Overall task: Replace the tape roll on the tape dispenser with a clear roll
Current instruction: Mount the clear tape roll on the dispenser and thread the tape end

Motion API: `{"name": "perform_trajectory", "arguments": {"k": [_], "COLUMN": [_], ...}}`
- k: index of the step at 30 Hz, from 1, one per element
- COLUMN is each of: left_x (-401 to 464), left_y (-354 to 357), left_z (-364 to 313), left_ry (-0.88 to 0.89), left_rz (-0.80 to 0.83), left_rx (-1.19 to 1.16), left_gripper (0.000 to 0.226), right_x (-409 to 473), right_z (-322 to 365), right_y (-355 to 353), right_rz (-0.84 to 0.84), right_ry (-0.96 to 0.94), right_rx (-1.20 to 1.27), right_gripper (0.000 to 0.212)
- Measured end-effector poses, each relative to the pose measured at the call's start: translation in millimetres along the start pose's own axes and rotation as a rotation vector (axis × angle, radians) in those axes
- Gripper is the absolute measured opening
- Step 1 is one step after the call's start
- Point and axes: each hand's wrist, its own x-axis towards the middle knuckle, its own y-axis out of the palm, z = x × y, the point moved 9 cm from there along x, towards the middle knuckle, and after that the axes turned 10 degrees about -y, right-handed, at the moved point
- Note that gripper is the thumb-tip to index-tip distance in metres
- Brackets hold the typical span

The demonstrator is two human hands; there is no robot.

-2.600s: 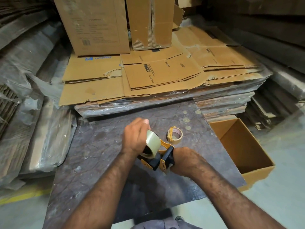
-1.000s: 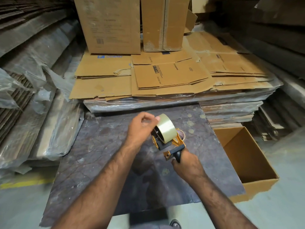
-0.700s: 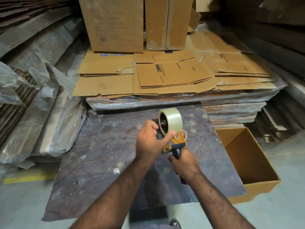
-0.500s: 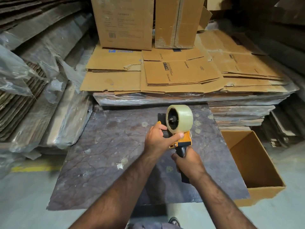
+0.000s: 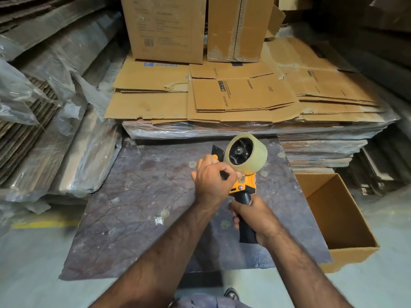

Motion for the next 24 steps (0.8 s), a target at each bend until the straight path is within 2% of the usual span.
{"name": "perform_trajectory", "arguments": {"k": [4, 9, 14, 16, 19, 24], "left_x": [-5, -14, -14, -11, -1, 1], "left_y": [0, -6, -12, -12, -19, -40], "left_z": [-16, -24, -27, -28, -27, -20], "left_ry": [0.142, 0.304, 0.421, 0.449, 0.444, 0.368], "left_rz": [0.040, -0.004, -0.095, -0.050, 0.113, 0.153], "left_rx": [0.097, 0.204, 0.295, 0.247, 0.034, -0.104], "left_gripper": [0.018, 0.019, 0.015, 0.010, 0.009, 0.018], "right_x": [-5, -6, -6, -8, -11, -11], "right_z": [-5, -15, -15, -13, -8, -6], "right_y": [2, 1, -2, 0, -1, -16], "right_rz": [0.017, 0.006, 0.010, 0.026, 0.037, 0.011], "right_ry": [0.078, 0.142, 0.156, 0.149, 0.129, 0.091], "right_rx": [0.131, 0.242, 0.292, 0.320, 0.370, 0.396], "right_gripper": [0.014, 0.015, 0.007, 0.006, 0.015, 0.007]}}
